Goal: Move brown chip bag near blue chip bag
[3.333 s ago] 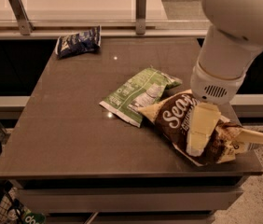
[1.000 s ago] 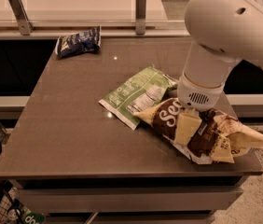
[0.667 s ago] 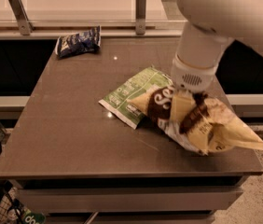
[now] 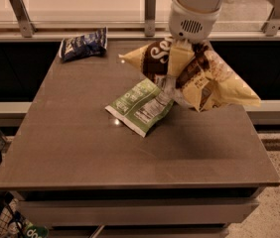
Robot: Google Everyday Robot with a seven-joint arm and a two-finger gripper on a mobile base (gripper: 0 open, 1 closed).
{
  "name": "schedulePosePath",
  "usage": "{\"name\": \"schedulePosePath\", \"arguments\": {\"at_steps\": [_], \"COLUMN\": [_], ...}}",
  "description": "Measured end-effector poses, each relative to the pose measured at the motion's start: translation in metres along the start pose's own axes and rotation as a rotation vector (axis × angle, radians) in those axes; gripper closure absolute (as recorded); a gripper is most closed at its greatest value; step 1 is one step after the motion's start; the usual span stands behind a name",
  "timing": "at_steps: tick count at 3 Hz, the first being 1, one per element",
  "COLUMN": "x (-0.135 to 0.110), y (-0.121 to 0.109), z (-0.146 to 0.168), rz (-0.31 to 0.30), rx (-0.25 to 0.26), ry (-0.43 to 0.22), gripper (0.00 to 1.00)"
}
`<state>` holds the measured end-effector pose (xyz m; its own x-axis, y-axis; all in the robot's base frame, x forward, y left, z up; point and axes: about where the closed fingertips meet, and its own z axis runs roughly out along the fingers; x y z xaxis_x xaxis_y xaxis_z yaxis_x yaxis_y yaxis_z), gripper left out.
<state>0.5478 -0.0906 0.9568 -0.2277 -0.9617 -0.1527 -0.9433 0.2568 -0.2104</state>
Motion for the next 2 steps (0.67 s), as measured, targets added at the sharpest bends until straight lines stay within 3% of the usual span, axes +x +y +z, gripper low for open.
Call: {"name": "schedulePosePath", "arguments": {"at_steps": [2], "x": [-0.086], "y": [-0.059], "z": [-0.056], "rz": [-0.14], "rx": [0.161], "ry": [-0.097], "gripper": [1.0]}}
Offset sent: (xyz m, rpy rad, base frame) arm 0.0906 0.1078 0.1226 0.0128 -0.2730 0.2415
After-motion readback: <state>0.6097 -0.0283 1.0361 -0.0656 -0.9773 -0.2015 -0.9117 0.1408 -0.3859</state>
